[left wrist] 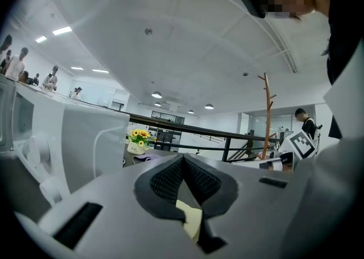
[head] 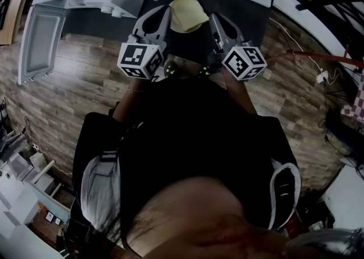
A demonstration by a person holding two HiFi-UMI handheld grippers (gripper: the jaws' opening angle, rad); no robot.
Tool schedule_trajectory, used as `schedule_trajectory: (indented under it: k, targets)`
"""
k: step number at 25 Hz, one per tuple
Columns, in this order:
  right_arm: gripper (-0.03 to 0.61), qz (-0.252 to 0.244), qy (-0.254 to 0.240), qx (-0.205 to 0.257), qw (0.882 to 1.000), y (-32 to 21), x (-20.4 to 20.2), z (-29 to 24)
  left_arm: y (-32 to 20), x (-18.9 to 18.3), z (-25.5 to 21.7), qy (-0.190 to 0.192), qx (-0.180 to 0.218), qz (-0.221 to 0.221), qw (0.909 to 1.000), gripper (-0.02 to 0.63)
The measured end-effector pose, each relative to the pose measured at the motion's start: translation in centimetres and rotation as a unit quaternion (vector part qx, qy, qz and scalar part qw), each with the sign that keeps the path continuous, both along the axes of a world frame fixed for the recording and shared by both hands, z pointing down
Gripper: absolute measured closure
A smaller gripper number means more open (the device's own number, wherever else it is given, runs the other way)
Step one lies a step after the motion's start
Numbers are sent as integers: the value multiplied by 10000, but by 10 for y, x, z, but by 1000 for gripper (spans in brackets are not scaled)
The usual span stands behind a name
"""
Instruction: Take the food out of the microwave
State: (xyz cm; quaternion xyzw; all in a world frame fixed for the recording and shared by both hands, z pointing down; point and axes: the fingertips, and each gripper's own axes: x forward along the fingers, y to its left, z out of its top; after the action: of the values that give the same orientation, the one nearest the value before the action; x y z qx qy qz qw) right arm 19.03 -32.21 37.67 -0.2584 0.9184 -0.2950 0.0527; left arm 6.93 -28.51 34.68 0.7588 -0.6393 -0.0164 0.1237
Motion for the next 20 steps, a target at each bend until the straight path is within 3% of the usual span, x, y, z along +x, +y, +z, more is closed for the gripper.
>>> schedule_trajectory:
  k: [10, 20]
  targets:
    - [578, -653, -76, -80, 9978, 0, -6, 7, 17, 1, 2, -176, -35, -637, 9978, 607]
    - [578, -1727, -379, -81, 9842, 25, -44, 8, 56, -18, 12, -339, -312, -1343, 9899, 607]
